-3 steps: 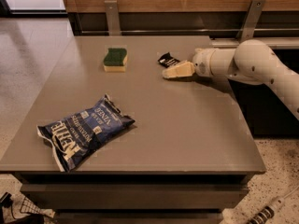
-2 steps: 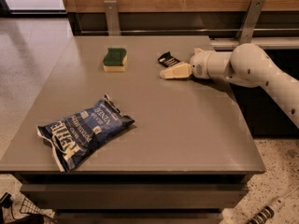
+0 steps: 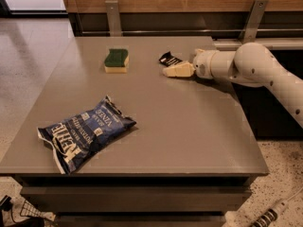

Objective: Pick rxbar chocolate

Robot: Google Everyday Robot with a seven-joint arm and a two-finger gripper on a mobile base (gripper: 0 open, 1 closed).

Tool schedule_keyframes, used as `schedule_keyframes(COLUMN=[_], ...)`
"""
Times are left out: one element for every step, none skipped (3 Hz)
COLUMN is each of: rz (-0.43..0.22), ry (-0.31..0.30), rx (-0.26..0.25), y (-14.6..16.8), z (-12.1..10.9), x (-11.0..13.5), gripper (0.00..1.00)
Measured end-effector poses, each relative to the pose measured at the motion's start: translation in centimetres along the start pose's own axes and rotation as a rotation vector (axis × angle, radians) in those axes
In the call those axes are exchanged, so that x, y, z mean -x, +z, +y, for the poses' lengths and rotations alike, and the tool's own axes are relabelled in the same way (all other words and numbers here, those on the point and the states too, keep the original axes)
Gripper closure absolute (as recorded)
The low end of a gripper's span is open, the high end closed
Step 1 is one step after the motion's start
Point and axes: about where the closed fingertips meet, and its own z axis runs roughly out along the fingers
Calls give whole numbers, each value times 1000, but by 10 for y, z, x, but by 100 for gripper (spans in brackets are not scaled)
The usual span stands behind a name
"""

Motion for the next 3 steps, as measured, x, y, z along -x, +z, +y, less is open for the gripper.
schedule_keyframes(rz=[0,0,0], ry=[0,0,0], rx=[0,0,1], y=[-2,-3,-3], z=[0,0,1], x=[4,7,8], gripper=[63,87,100])
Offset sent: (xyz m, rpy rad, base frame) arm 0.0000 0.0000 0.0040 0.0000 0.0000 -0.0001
